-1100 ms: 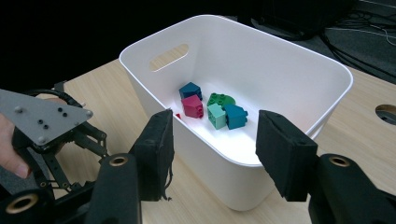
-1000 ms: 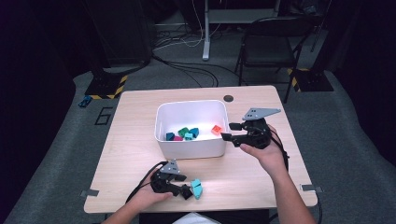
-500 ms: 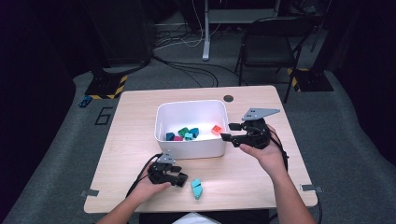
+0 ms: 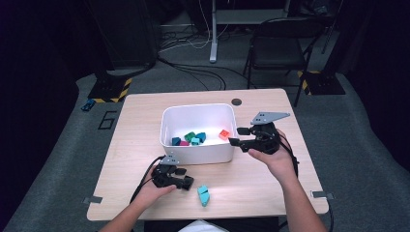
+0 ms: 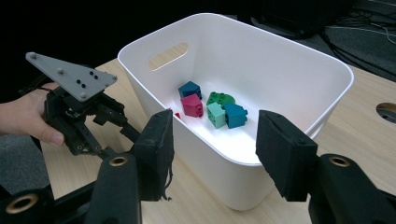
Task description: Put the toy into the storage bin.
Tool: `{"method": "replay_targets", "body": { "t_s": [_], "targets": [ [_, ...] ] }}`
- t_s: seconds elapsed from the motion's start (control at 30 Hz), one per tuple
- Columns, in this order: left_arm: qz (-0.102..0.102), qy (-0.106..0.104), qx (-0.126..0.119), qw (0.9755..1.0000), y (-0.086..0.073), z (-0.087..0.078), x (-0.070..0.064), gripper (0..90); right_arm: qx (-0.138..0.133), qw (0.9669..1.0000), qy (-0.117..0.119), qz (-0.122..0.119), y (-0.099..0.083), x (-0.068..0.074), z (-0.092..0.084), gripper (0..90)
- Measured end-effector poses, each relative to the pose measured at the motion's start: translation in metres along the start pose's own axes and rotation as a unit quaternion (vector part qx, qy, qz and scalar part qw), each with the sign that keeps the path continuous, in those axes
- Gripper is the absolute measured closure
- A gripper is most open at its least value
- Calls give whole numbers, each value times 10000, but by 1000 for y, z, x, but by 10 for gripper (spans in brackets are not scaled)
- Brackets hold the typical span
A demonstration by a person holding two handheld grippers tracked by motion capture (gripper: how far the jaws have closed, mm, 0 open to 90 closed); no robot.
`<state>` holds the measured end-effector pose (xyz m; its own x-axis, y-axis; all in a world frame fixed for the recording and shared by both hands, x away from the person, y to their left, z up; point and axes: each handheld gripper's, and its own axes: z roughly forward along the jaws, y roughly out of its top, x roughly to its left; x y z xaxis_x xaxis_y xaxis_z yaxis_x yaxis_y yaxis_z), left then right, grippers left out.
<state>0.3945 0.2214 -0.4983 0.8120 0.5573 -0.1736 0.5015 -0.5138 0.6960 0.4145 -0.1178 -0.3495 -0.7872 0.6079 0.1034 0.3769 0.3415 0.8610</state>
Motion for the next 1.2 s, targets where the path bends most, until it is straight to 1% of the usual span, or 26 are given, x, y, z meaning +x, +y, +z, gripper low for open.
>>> {"method": "replay_targets", "body": {
  "t_s": [0.1, 0.2, 0.23, 0.27, 0.5, 0.57, 0.6, 0.63, 0.67, 0.7, 0.83, 0.87, 0.93, 0.97, 1.0, 1.03, 1.07, 1.1, 1.13, 1.17, 1.2],
  "targets": [
    [31, -12, -2, 10000, 2, -1, -3, 456, 3, 10000, 1, 0, 0, 0, 0, 460],
    [-12, -47, 48, 10000, 2, 1, -7, 408, 2, 10000, 0, 4, 0, 0, 0, 460],
    [-40, -58, 53, 10000, 2, 2, -8, 408, 2, 10000, 0, 4, 0, 0, 0, 460],
    [13, -27, 61, 10000, 2, 3, -8, 406, 0, 10000, 0, 4, 0, 0, 0, 461],
    [61, 63, 209, 9997, -5, 7, -8, 399, 2, 10000, 8, -4, 0, 0, 0, 460],
    [92, 82, 264, 9996, -7, 7, -7, 412, 0, 10000, 8, -4, 0, 0, 0, 460],
    [104, 109, 278, 9995, -8, 7, -7, 428, -6, 10000, 7, -3, 0, 0, 0, 460],
    [109, 76, 298, 9995, -8, 7, -7, 445, -10, 10000, 6, 0, 0, 0, 0, 460],
    [154, 113, 311, 9993, -9, 6, -7, 465, -10, 10000, 6, -1, 0, 0, 0, 460],
    [144, 119, 341, 9992, -9, 5, -7, 481, -11, 10000, 4, 0, 0, 0, 0, 461],
    [216, 153, 396, 9989, -11, 4, -4, 558, -7, 10000, 6, -3, 0, 0, 0, 460],
    [213, 173, 390, 9989, -11, 5, -4, 561, -8, 10000, 5, -3, 0, 0, 0, 460],
    [172, 139, 387, 9990, -10, 5, -4, 565, -10, 10000, 6, -4, 0, 0, 0, 460],
    [204, 173, 367, 9990, -10, 4, -4, 571, -10, 10000, 6, -2, 0, 0, 0, 460],
    [178, 137, 342, 9992, -9, 4, -4, 578, -11, 10000, 4, -5, 0, 0, 0, 460],
    [196, 135, 326, 9992, -8, 3, -3, 579, -12, 10000, 3, -4, 0, 0, 0, 460],
    [132, 83, 304, 9994, -8, 3, -4, 580, -13, 10000, 4, -4, 0, 0, 0, 460],
    [175, 87, 300, 9994, -7, 2, -3, 581, -12, 10000, 0, -4, 0, 0, 0, 460],
    [144, 75, 289, 9994, -7, 2, -4, 581, -17, 10000, 3, -4, 0, 0, -1, 460],
    [177, 63, 307, 9994, -6, 0, -3, 581, -22, 10000, -2, -10, 0, 0, -1, 460],
    [129, 50, 275, 9995, -5, 0, -4, 582, -22, 10000, -2, -10, 0, 0, -1, 460]
  ]
}}
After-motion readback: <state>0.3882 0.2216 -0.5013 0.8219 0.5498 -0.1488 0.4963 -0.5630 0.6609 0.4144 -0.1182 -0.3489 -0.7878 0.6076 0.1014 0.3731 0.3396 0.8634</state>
